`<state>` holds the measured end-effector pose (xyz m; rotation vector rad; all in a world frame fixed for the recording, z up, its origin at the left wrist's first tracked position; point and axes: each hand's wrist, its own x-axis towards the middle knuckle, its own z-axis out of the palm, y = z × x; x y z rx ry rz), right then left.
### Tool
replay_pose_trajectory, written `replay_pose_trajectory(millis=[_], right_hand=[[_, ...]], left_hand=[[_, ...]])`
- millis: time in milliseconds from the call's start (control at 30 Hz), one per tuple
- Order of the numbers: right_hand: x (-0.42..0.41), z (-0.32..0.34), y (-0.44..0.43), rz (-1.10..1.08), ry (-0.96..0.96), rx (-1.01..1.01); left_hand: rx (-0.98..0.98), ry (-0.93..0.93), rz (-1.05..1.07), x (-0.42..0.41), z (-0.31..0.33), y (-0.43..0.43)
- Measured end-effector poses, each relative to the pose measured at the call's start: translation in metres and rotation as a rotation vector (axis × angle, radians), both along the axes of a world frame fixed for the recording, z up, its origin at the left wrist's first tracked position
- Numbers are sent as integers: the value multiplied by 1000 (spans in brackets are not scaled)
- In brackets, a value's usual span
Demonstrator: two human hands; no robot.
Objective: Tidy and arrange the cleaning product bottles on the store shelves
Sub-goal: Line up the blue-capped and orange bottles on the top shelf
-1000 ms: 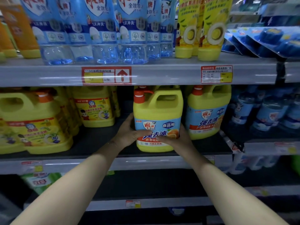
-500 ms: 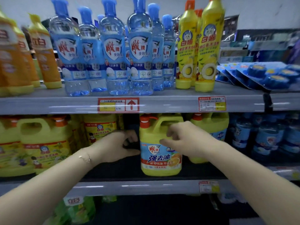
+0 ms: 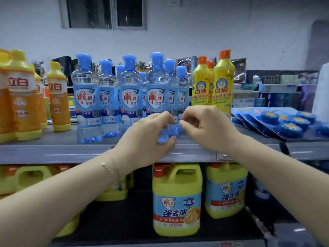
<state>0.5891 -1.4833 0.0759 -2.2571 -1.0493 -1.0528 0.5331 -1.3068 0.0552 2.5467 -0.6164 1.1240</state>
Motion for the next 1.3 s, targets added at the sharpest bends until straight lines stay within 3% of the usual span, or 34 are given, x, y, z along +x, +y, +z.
replay_pose_trajectory(millis=[100,267,400,500,733,900,1000,1100,1300], right_hand=[[9,8,-10,-116,-27,24],[24,8,-46,-379,-269,92],[45,1,-63,-514,-12,235],[60,-6,-63,-539,211,238],[81,-16,-61,-390,324,278],[88,-21,-63,-393,350,328],[76,-25,-58,-385,155,467],[62,-30,-44,-227,-130,486],[46,-22,21,13,-102,357]], left_hand=[[-108,76,-54,27,13,-39],[-396,335,-75,77,30,-79],[-527,520,79,109,42,-92],[-400,636,226,124,42,-96],[-408,535,268,145,35,-101],[-376,551,180,139,32,-96],[-384,519,114,124,32,-87],[-320,402,88,103,32,-70],[-217,244,-23,49,25,-28]])
